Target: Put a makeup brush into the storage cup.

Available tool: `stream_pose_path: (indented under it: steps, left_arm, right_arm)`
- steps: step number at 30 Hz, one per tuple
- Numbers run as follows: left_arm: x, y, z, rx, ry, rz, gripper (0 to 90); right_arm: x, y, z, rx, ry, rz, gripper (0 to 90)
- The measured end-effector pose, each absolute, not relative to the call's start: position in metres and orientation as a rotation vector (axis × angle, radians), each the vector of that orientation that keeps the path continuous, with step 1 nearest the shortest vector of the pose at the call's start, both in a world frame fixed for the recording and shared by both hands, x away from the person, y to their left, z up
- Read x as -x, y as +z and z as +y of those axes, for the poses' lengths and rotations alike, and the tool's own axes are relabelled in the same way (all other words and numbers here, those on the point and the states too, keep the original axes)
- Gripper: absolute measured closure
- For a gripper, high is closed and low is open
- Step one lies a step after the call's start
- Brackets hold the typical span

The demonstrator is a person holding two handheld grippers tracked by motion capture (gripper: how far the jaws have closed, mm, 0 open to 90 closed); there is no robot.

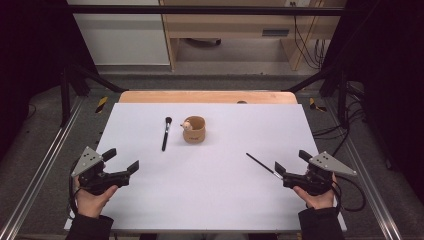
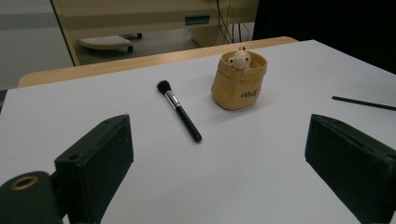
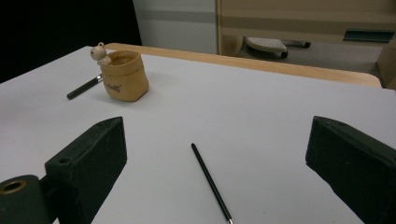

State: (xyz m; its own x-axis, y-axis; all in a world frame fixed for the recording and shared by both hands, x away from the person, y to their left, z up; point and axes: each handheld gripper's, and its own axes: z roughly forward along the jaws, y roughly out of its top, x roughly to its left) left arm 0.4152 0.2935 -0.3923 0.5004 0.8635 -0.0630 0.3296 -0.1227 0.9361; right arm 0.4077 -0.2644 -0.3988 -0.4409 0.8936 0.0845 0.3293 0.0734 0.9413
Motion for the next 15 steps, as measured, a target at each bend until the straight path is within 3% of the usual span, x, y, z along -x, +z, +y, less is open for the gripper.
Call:
stream_pose_path:
  steps: [15]
  left_arm:
    - [-0.415,-0.394,0.2929,-1.697,0.631,1.026,7.3]
  right_arm:
    - [-0.4109,-0.3962,-0.2592,-1.212,1.339,1.839,6.1]
